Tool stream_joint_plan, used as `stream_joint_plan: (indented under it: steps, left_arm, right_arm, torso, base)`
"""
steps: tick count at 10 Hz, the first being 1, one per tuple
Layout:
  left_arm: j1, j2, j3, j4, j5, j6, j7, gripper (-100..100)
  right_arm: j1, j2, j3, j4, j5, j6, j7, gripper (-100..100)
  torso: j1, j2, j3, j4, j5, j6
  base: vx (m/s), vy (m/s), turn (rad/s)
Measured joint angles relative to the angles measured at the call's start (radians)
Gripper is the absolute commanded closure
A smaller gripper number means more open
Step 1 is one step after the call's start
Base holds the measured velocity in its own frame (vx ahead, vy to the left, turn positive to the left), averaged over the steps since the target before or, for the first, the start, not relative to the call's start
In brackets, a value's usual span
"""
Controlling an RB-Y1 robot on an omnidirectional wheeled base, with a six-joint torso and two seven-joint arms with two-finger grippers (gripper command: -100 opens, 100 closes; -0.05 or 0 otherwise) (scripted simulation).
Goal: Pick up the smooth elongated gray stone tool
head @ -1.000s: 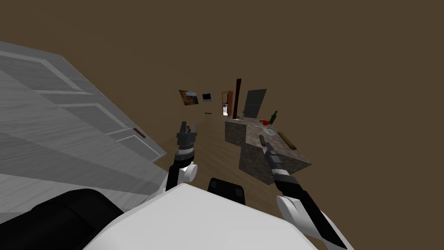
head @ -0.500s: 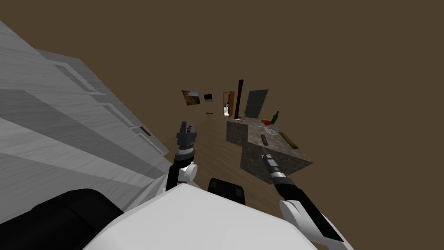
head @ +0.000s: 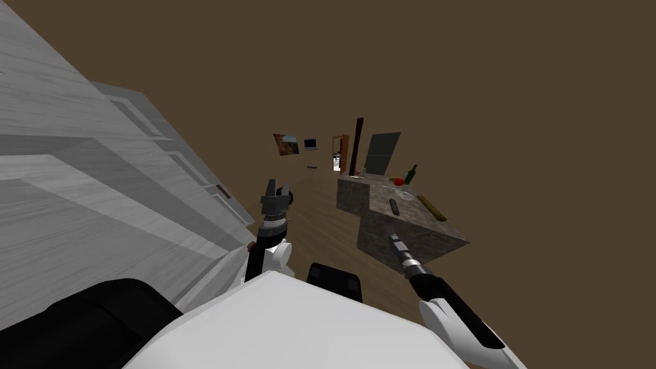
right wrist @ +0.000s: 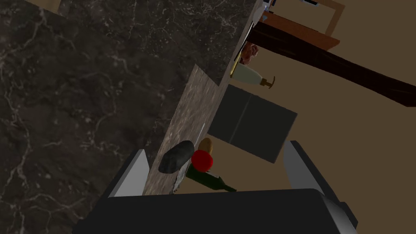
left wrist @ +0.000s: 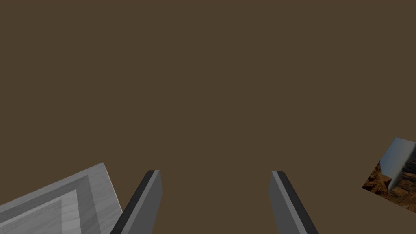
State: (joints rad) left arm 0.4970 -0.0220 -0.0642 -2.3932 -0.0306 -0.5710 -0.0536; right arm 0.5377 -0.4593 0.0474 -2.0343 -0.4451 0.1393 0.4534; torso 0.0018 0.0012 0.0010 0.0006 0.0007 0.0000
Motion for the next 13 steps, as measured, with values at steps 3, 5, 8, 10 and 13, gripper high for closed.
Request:
stream_joint_plan:
  steps: [3,5,8,10,13]
  left_arm:
    - [0.000,0.000,0.000,0.000,0.000,0.000,0.000,0]
    - [0.000,0.000,0.000,0.000,0.000,0.000,0.000,0]
    - [0.000,0.000,0.000,0.000,0.000,0.000,0.000,0]
    - [0.000,0.000,0.000,0.000,0.000,0.000,0.000,0]
    - [0.000,0.000,0.000,0.000,0.000,0.000,0.000,0]
  right_arm:
    - [-0.012,-0.078,0.002,0.081,-0.082,0.068,0.068,-100]
    - [-0.011,-0.087,-0.002,0.085,-0.104,0.113,0.094,-100]
    - [-0.022,-0.149,-0.010,0.137,-0.178,0.199,0.158,-100]
    - [-0.028,-0.191,-0.010,0.180,-0.227,0.249,0.205,-100]
    - [-0.037,-0.228,-0.016,0.218,-0.277,0.321,0.254,-100]
  torso:
    - [0.000,-0.001,0.000,0.000,0.000,0.000]
    - [-0.001,-0.001,-0.001,0.000,0.000,0.000]
    - [0.000,-0.001,-0.001,0.000,0.000,0.000]
    - [-0.001,-0.002,-0.001,0.000,0.000,0.000]
    - [-0.001,-0.002,-0.001,0.000,0.000,0.000]
  base:
    - [-0.017,0.031,0.072]
    - [-0.004,0.020,0.058]
    - [-0.004,0.028,0.086]
    - [-0.001,0.025,0.100]
    - [0.001,0.014,0.071]
